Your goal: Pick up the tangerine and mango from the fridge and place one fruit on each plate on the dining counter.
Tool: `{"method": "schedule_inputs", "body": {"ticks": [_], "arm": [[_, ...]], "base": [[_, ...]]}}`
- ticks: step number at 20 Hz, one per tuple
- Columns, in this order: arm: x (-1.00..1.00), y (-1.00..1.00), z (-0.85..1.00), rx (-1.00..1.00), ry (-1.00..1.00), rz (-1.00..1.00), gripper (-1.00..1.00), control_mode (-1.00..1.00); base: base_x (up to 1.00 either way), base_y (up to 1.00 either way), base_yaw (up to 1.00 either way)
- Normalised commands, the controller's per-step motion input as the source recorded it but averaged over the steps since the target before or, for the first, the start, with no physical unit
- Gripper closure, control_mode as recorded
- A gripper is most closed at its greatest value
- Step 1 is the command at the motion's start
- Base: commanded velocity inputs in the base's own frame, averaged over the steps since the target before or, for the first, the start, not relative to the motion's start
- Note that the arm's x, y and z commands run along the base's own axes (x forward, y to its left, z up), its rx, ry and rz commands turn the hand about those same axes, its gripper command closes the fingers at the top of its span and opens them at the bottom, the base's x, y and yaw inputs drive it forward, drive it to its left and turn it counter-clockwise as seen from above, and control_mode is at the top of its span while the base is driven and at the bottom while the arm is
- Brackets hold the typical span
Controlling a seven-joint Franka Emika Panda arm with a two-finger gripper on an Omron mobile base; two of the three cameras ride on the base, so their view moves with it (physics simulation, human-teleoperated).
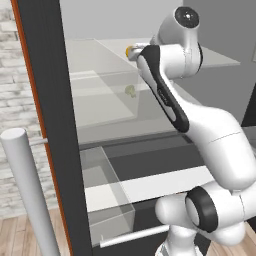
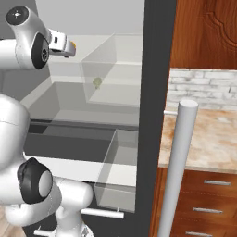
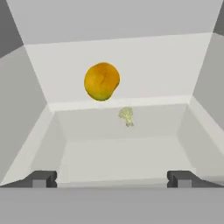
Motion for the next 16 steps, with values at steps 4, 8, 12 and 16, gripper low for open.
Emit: {"method": "schedule_inputs", "body": {"ticks": [4, 8, 12, 16], "arm": [[-0.03, 0.02, 0.01, 0.04, 0.17, 0.03, -1.00, -1.00], [0.40, 0.02, -0.12, 0.01, 0.04, 0.01, -1.00, -1.00], [1.00, 0.20, -0.08, 0.00, 0.00, 0.00, -1.00, -1.00], [0.83, 0.26, 0.04, 0.00, 0.00, 0.00, -1.00, -1.00]], "base": [[0.00, 0.00, 0.00], [0.00, 0.00, 0.00], [0.00, 0.00, 0.00], [0.00, 0.00, 0.00]]}}
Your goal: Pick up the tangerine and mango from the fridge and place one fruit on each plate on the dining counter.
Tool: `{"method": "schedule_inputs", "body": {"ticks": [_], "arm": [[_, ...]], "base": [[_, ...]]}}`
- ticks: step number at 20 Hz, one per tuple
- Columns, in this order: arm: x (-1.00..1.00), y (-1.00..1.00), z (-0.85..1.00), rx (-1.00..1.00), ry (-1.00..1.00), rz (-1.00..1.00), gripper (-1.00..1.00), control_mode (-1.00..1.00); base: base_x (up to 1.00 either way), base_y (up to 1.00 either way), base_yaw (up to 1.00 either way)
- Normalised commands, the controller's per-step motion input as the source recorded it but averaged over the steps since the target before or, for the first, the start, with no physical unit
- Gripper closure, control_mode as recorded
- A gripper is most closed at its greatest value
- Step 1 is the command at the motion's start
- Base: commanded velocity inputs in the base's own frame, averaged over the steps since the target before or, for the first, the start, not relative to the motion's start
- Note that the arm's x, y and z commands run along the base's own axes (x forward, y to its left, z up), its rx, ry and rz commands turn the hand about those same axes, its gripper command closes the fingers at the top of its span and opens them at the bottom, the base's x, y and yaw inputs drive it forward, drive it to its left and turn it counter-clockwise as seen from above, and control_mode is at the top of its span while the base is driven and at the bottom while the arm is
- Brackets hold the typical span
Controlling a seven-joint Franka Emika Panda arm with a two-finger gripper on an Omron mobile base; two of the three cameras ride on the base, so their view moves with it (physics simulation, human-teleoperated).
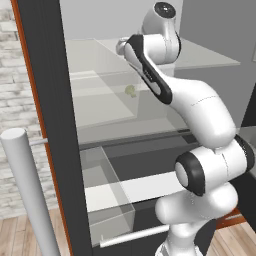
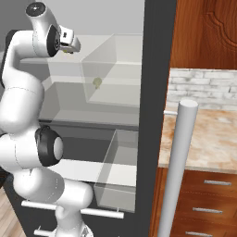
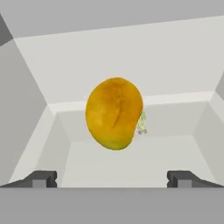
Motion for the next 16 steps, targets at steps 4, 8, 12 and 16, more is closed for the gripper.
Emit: {"method": "schedule_inputs", "body": {"ticks": [4, 8, 12, 16], "arm": [[0.71, 0.13, 0.00, 0.00, 0.00, 0.00, -1.00, -1.00], [0.13, 0.01, 0.00, 0.00, -0.02, -0.01, -1.00, -1.00], [0.04, 0.00, 0.00, 0.00, 0.00, -0.10, -1.00, -1.00], [0.15, 0.00, -0.01, 0.00, 0.00, -0.14, -1.00, -1.00]], "base": [[0.00, 0.00, 0.00], [0.00, 0.00, 0.00], [0.00, 0.00, 0.00], [0.00, 0.00, 0.00]]}}
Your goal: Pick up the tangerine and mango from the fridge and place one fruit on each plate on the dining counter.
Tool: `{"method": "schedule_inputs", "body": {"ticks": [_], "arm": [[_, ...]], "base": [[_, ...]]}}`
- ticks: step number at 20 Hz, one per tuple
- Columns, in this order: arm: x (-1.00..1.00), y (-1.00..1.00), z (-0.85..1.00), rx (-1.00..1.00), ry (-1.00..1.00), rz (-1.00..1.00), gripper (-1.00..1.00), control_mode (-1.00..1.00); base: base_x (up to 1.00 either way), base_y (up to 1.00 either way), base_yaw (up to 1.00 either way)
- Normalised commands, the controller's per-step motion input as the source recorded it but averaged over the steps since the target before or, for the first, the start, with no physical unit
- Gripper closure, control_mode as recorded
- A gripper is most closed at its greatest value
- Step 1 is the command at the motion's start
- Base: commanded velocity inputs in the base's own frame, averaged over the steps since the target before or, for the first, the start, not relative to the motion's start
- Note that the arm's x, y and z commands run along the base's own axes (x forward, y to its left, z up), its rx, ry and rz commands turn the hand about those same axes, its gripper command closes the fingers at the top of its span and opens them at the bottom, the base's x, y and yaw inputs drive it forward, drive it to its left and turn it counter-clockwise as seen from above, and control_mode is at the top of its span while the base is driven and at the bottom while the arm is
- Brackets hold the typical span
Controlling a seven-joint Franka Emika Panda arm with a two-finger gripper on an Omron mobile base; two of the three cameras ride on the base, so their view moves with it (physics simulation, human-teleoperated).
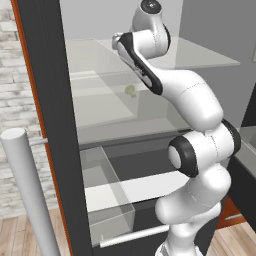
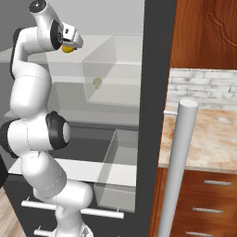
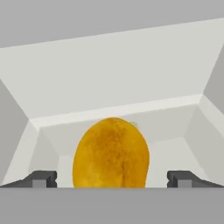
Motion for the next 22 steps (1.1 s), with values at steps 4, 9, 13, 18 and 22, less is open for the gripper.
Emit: {"method": "schedule_inputs", "body": {"ticks": [4, 9, 13, 18, 22], "arm": [[0.01, 0.00, -0.03, 0.00, 0.00, -0.04, -1.00, -1.00], [0.05, 0.00, -0.31, 0.00, 0.04, 0.00, -1.00, -1.00], [0.37, -0.01, -0.07, 0.00, 0.02, -0.03, -1.00, -1.00], [0.09, 0.00, -0.17, 0.00, 0.01, -0.02, -1.00, -1.00], [0.00, 0.00, -0.01, 0.00, 0.04, 0.00, 1.00, -1.00]], "base": [[0.00, 0.00, 0.00], [0.00, 0.00, 0.00], [0.00, 0.00, 0.00], [0.00, 0.00, 0.00], [0.00, 0.00, 0.00]]}}
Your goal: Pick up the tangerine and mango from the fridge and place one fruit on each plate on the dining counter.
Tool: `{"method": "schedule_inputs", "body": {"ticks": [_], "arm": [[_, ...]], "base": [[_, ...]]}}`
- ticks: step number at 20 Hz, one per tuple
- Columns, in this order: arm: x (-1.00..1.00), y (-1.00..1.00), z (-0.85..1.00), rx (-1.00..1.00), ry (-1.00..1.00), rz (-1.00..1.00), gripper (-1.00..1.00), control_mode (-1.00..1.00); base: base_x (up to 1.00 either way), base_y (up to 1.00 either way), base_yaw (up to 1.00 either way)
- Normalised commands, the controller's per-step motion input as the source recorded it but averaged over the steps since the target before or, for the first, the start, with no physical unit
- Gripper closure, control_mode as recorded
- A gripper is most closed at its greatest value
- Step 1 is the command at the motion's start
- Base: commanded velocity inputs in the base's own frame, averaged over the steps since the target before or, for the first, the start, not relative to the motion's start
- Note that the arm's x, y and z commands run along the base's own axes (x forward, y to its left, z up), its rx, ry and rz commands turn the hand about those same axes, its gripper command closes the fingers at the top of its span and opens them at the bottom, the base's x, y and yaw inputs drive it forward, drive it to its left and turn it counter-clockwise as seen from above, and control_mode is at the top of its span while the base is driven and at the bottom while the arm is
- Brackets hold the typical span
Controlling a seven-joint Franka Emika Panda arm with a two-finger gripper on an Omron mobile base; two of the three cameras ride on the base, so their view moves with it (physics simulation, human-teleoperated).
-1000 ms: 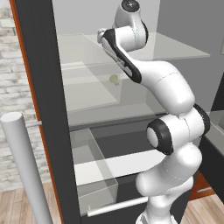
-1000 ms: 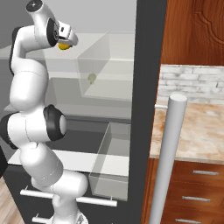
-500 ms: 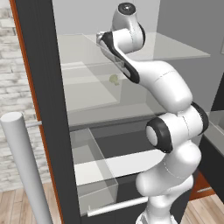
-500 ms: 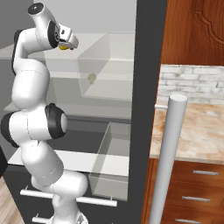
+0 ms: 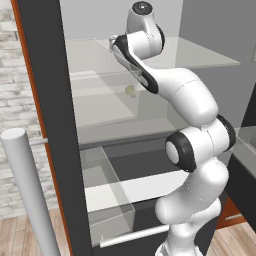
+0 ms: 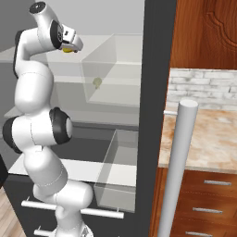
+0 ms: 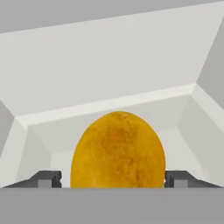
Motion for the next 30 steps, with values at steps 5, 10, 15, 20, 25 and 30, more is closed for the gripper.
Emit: {"method": "schedule_inputs", "body": {"ticks": [5, 10, 15, 20, 25, 30], "arm": [[0.00, 0.00, 0.00, 0.00, 0.01, 0.00, 1.00, -1.00], [-0.66, -0.11, -0.12, 0.07, -0.06, 0.00, 1.00, -1.00], [-1.00, -0.25, 0.00, 0.17, -0.23, 0.00, 1.00, -1.00], [-1.00, -0.12, 0.00, 0.13, -0.18, 0.06, 1.00, -1.00], [-1.00, -0.12, 0.02, 0.05, -0.09, 0.11, 1.00, -1.00], [-1.00, 0.00, 0.06, 0.00, 0.00, 0.05, 1.00, -1.00]], "base": [[0.00, 0.00, 0.00], [0.00, 0.00, 0.00], [0.00, 0.00, 0.00], [0.00, 0.00, 0.00], [0.00, 0.00, 0.00], [0.00, 0.00, 0.00]]}}
